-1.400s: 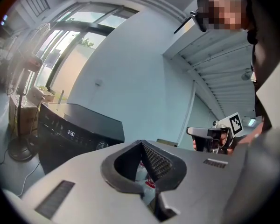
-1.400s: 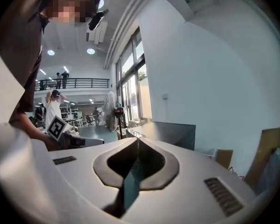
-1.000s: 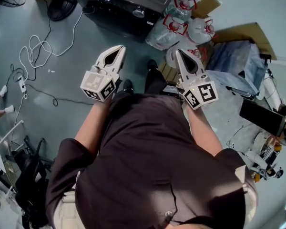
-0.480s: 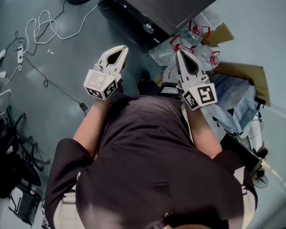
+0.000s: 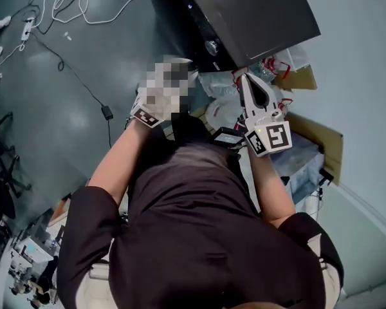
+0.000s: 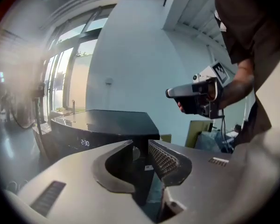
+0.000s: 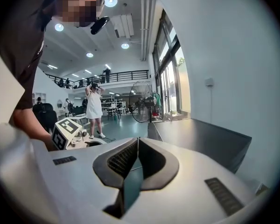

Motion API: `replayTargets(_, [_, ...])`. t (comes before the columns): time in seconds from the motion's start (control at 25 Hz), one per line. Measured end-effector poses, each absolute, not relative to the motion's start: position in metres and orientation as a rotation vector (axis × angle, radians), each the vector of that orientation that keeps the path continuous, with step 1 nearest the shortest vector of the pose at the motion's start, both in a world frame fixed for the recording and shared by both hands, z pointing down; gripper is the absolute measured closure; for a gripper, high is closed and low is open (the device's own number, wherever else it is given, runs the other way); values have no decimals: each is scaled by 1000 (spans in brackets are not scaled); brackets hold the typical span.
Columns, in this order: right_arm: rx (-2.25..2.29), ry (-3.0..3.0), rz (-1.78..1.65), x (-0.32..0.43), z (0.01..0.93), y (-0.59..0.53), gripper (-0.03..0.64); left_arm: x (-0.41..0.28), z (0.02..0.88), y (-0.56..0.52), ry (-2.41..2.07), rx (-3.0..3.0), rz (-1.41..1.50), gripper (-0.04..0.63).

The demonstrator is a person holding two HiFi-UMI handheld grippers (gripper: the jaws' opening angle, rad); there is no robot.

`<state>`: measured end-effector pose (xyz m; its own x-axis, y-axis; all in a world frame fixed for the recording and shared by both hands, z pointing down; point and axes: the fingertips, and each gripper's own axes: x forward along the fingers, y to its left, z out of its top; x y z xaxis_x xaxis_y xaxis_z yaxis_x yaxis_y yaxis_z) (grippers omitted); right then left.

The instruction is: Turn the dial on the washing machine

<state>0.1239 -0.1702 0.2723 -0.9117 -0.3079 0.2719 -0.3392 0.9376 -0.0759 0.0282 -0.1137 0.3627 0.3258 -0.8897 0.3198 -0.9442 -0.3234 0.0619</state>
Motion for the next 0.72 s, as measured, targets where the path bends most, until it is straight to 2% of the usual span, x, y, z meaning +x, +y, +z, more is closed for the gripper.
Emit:
replayTargets(0.12, [462,-2831,158,119,286,-176,594,35,385,-123,-1670,2432,558,436])
replayTargets(0.36, [459,-2835,170,108,318,-178,594,46,420,-146,-1669,2641,1049,381])
replayTargets(0.72, [502,-2817,203,107,373,-182,594,45,450,-182,-1727,2859,1452,332])
